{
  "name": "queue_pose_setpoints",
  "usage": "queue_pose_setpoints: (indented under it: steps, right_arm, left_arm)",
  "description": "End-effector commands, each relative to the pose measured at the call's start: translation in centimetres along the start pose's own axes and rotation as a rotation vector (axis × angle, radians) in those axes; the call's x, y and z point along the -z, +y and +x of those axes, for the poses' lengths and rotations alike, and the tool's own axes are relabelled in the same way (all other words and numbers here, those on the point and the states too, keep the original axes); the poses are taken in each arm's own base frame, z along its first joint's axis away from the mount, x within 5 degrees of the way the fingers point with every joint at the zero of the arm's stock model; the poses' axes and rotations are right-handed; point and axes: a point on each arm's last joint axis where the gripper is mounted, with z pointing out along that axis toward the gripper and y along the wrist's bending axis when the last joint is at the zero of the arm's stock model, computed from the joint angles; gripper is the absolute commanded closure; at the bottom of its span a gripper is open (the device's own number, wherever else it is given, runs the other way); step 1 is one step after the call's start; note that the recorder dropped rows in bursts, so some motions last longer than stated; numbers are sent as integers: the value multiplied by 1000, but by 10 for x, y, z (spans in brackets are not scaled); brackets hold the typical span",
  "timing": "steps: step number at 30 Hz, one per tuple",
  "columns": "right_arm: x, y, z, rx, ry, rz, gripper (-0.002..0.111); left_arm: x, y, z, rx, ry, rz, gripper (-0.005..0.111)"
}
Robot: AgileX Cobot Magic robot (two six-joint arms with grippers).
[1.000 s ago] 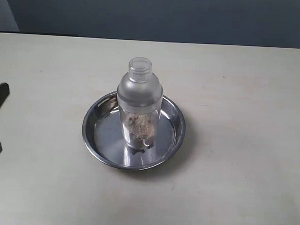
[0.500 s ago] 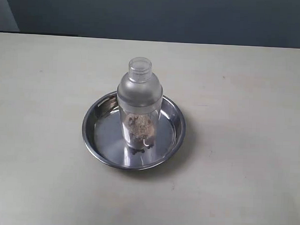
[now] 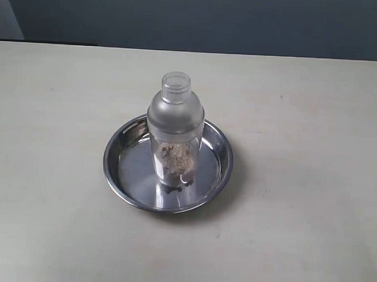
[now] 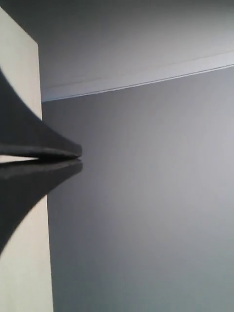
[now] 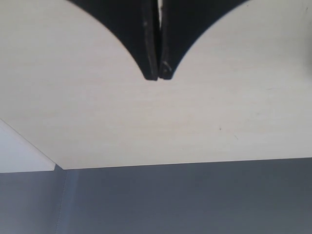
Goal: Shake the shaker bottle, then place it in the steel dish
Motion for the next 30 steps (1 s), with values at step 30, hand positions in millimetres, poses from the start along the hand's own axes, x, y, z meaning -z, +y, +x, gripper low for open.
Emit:
queue_pose_setpoints:
  steps: [30]
  right_arm:
    - [0,0,-1,0,-16,4,109]
  left_arm:
    - [44,-9,51,-115,161,114,106]
